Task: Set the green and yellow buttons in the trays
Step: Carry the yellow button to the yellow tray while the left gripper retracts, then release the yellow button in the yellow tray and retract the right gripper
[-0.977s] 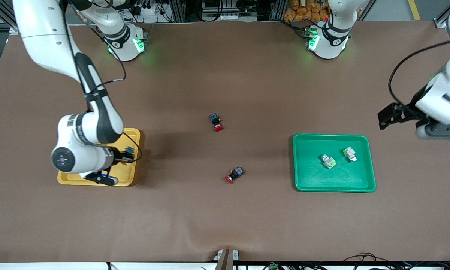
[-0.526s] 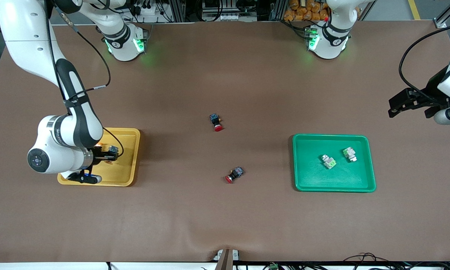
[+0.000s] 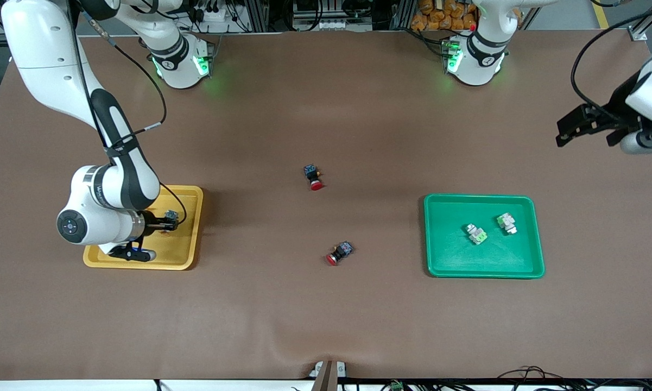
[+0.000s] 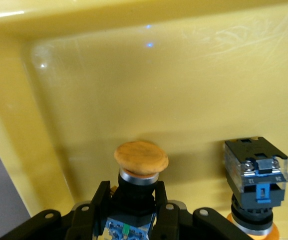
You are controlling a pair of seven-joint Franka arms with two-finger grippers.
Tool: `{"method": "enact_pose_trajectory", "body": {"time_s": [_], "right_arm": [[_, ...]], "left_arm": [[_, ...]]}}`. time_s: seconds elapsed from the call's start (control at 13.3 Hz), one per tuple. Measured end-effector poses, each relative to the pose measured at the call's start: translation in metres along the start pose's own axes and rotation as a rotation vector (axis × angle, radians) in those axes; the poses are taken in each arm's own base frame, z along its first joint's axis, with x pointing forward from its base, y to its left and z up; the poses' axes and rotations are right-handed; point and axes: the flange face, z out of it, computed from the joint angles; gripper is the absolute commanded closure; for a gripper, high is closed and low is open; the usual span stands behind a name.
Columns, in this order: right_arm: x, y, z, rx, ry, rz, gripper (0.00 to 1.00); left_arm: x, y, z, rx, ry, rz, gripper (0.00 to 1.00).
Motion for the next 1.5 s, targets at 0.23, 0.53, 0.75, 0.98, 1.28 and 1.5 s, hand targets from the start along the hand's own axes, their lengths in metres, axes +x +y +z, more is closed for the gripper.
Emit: {"method": "enact_pose_trajectory", "body": {"time_s": [0.23,0.53,0.75,0.98,1.28,1.5], "right_arm": [[0.000,0.000,0.002,0.000,-0.001,0.000,0.04],[0.000,0.000,0.002,0.000,-0.002,0.000,0.00],[0.002,-0.001,-0.002,0.001,0.006,-0.001,0.00],[0.006,-0.012,-0.035,0.006,-0.017,-0.018,0.00],[0.016,-0.037,-0.145,0.031,0.094,-0.062,0.00],[0.008,-0.049,-0.214,0.042,0.130,-0.089,0.00]], "left_arm": [[-0.020,0.000,0.000,0.005,-0.009,0.002,0.00],[-0.037,0.003,-0.003,0.009,-0.007,0.009,0.00],[-0.043,0.018,-0.006,0.009,-0.007,-0.002,0.00],[-0.047,0.013,-0.008,0.010,-0.019,-0.012,0.00],[-0.046,0.009,-0.012,0.008,-0.010,-0.020,0.00],[-0.043,0.008,-0.013,0.008,-0.009,-0.022,0.00]]}}
